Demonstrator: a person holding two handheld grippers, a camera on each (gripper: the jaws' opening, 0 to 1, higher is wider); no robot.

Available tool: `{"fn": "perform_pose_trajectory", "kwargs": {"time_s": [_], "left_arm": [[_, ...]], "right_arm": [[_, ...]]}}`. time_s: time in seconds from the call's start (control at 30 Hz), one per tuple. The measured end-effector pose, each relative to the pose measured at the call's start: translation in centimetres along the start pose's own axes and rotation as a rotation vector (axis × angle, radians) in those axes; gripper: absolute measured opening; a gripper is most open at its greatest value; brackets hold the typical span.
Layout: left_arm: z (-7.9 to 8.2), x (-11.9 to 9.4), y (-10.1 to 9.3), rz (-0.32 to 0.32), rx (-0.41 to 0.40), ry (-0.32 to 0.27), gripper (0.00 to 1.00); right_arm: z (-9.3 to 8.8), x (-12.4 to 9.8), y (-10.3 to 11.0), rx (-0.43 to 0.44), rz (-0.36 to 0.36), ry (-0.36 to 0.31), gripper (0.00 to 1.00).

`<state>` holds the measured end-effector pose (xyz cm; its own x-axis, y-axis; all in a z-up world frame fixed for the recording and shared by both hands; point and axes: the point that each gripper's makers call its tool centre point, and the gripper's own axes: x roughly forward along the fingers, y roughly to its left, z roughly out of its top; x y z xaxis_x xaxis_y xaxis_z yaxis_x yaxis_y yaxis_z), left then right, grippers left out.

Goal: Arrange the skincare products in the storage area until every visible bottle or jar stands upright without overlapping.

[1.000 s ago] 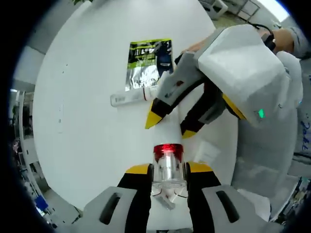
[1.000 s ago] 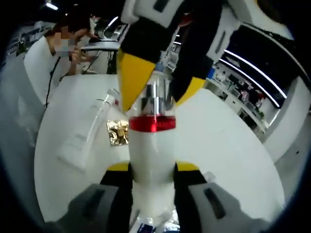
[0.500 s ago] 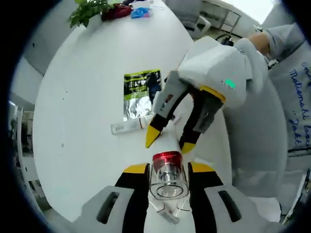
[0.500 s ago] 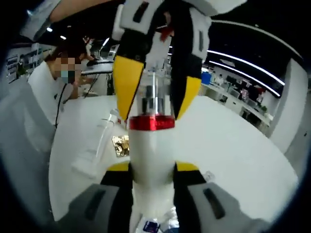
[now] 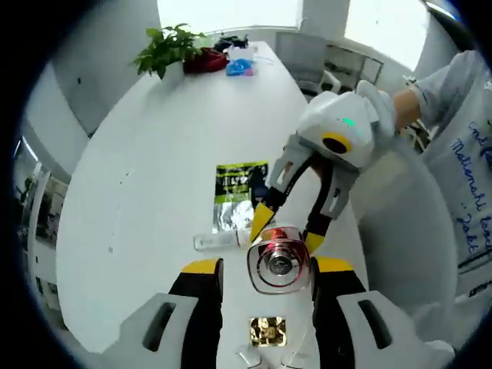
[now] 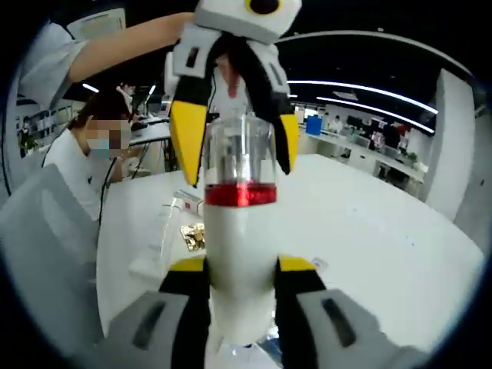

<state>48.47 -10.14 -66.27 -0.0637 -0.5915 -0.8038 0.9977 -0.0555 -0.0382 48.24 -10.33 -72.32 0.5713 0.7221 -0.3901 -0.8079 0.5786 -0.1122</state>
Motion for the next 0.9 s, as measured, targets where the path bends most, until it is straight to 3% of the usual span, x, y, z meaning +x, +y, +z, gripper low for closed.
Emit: {"fn": "perform_pose_trajectory", "kwargs": {"time_s": [0.1,0.17,0.27,0.4,0.53,0.63,0.7,0.9], "left_arm": [[0.2,0.0,-0.1,-0.003,-0.015,-0.043,0.44],[1.0,0.4,-0.2,0.003,-0.031,-0.112,0.44],[2.3,0.7,-0.9,-0.040,-0.094,-0.230,0.45],[3.6,1.1,-1.3,-0.022,-0.107,-0.324,0.45],[5.0,1.4,-1.0,0.003,-0.180,-0.441,0.42],[5.4,1.3,-0.8,-0.016,-0.203,-0.501,0.39],[5.3,1.2,-0.4,-0.013,-0.200,-0.511,0.37],[7.3,1.8,-0.4,0.022,-0.242,-0.613,0.34]], "right_arm": [[0.0,-1.1,-0.5,0.042,-0.013,-0.021,0.30],[0.0,-1.7,-0.6,0.053,-0.019,-0.031,0.30],[-0.1,-2.4,-0.6,0.075,-0.022,-0.039,0.31],[-0.3,-3.3,-0.6,0.097,-0.028,-0.049,0.31],[-0.4,-4.0,-0.7,0.139,-0.033,-0.064,0.31],[-0.5,-4.6,-0.7,0.168,-0.034,-0.077,0.31],[-0.6,-4.9,-0.6,0.190,-0.030,-0.086,0.31],[-0.8,-5.5,-0.4,0.236,-0.025,-0.102,0.31]]}}
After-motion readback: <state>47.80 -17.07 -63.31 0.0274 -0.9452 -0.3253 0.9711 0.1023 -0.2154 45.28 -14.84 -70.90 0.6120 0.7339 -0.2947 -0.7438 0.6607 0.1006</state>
